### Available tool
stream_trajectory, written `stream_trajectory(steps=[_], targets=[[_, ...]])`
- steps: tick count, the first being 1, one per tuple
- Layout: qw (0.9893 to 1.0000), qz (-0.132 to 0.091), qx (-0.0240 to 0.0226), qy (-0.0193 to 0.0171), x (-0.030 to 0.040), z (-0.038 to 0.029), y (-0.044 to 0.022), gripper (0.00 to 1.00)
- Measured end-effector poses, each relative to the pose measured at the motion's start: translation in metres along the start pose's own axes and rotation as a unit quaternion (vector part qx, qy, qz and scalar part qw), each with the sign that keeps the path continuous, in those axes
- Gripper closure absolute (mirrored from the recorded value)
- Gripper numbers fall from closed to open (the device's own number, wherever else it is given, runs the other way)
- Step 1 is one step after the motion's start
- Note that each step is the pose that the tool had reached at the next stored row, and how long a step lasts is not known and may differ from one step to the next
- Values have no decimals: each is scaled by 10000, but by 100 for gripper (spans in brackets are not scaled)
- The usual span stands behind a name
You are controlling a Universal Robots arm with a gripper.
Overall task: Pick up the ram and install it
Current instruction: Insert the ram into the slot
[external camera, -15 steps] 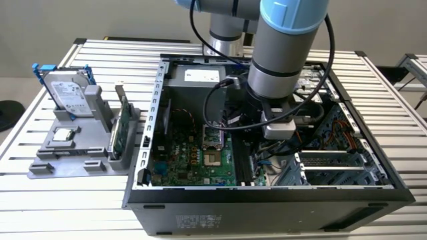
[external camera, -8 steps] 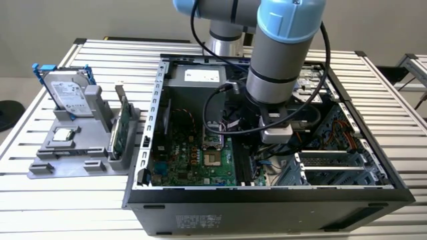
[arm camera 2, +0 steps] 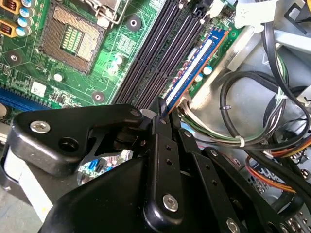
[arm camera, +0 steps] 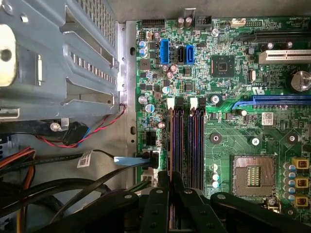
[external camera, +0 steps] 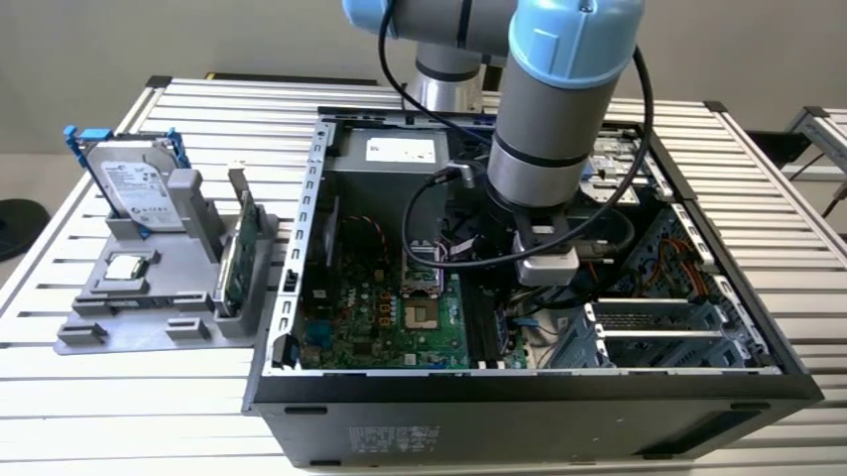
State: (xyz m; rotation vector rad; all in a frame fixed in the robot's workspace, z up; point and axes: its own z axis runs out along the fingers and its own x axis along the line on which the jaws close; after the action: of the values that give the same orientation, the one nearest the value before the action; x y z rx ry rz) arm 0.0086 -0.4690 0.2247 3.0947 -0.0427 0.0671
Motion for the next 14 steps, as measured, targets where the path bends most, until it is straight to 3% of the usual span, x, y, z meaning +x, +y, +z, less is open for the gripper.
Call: stream_trajectory(steps=[14], targets=[[10000, 0, 0, 0, -8, 87, -54, 100]])
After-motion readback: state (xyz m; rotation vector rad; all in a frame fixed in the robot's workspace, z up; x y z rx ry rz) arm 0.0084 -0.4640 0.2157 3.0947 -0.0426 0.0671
